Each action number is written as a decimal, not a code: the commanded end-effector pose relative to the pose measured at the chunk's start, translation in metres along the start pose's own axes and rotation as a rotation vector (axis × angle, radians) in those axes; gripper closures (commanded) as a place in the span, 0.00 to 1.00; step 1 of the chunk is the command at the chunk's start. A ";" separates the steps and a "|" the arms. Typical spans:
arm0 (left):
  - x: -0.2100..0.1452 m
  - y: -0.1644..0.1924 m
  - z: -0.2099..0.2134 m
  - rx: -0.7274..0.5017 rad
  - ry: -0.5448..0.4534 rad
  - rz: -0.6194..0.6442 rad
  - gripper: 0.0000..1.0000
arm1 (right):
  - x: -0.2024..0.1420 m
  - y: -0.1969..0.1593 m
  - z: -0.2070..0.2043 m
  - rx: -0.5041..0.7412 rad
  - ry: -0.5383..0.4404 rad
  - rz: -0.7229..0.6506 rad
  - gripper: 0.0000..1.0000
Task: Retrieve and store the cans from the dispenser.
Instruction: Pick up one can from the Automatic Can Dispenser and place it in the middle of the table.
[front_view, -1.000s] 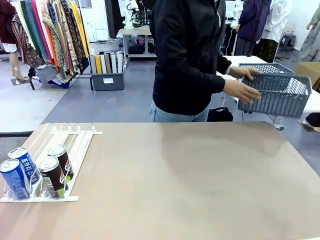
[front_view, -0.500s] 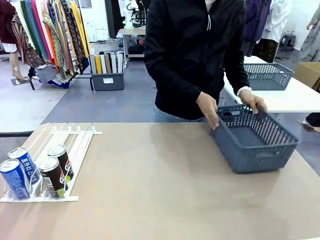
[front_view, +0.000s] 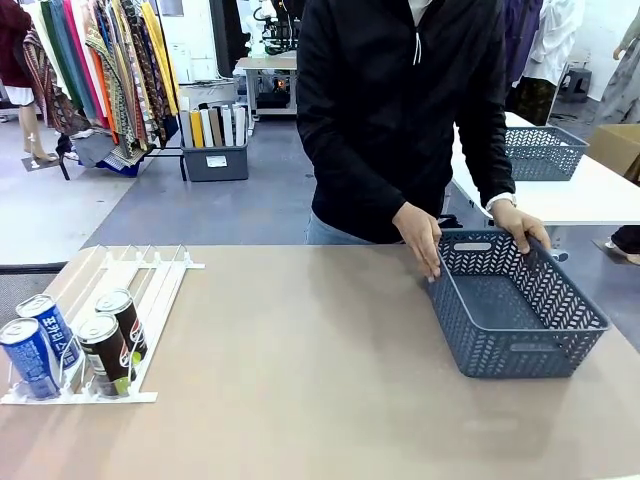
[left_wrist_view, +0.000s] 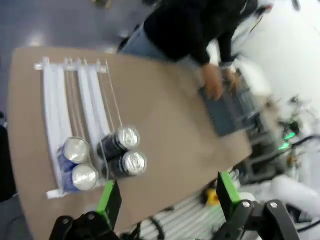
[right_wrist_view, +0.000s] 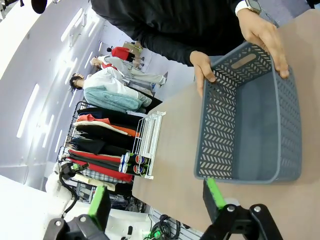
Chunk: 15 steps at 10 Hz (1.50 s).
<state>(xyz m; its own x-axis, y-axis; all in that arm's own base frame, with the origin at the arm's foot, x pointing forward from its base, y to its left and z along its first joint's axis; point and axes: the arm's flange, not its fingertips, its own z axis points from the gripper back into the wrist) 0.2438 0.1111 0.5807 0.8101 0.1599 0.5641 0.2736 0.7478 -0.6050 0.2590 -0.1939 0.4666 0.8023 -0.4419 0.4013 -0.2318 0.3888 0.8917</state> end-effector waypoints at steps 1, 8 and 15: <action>0.014 -0.033 -0.048 0.287 0.274 -0.220 0.00 | -0.001 0.001 0.001 0.013 -0.001 0.001 0.00; -0.004 -0.081 -0.103 0.405 0.357 -0.372 0.00 | -0.001 0.001 0.001 0.013 -0.001 0.001 0.00; -0.041 -0.078 -0.220 0.488 0.683 -0.228 0.00 | -0.001 0.001 0.001 0.013 -0.001 0.001 0.00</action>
<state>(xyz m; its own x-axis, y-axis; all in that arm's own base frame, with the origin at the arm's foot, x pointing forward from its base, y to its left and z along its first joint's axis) 0.2992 -0.0929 0.4854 0.9203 -0.3745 0.1129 0.3887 0.9076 -0.1584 0.2590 -0.1941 0.4661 0.8029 -0.4423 0.3996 -0.2306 0.3877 0.8925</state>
